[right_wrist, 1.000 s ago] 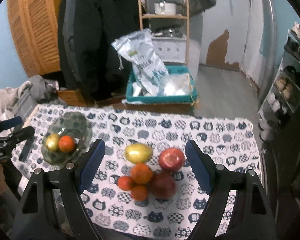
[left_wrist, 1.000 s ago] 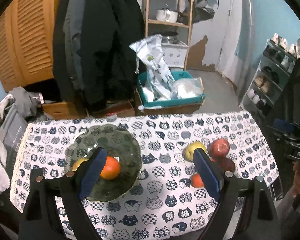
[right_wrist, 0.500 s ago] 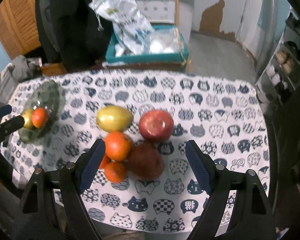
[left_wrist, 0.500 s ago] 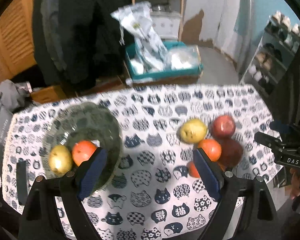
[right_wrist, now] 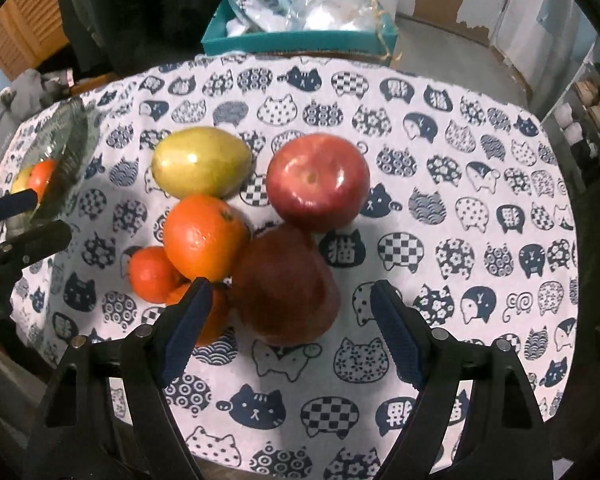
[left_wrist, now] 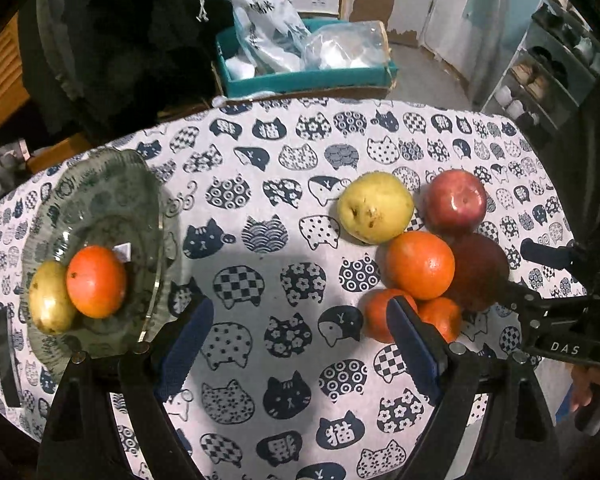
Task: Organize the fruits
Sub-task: 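Move both tools back over the remaining fruit cluster, then grasp a mandarin with the left tool while the right tool grasps a dark red apple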
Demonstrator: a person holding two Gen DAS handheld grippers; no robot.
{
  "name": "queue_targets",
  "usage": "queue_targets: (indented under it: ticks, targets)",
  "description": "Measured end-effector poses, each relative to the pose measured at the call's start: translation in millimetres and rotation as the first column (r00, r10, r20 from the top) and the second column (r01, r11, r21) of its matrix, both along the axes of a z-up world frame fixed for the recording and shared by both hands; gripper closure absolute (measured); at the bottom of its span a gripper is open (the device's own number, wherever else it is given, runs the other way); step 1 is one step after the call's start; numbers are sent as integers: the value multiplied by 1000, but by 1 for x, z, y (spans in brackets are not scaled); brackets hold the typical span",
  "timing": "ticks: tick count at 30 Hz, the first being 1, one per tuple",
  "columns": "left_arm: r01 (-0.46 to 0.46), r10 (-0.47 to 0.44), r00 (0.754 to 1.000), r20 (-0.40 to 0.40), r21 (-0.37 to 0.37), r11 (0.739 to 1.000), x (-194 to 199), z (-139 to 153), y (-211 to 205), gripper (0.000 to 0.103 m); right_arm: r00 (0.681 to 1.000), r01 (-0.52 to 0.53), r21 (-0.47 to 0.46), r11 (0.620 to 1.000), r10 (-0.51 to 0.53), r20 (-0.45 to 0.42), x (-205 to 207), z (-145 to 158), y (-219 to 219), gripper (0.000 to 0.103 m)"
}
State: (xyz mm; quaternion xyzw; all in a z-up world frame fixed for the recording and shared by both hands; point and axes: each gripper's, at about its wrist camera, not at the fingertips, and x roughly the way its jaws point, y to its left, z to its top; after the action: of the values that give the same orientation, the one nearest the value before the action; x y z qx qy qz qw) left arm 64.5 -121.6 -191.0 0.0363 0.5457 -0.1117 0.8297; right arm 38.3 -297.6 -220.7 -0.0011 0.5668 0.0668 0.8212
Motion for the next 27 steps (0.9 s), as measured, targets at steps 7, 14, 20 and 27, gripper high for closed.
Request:
queue_targets:
  ticks: [7,14,20,27]
  targets:
    - [14,-16,998,-65,-22,1000,4,-19,-9,14,999,-6,38,999,7,-38,6,-20,-3,26]
    - [45,-50,993,-106,-44,998,4,-31,-25,14,998,-6,66,998,10,-62,12,-37,-2,31]
    - [59,-69,988,-141,-69,996,8,-43,-39,14,999,0,31,1000,1,-44,9,-34,-2,32]
    - [79,-89,981,-175,-65,995,10,-57,-51,15,998,56,2,998,-56,-11,1,-22,-26,32]
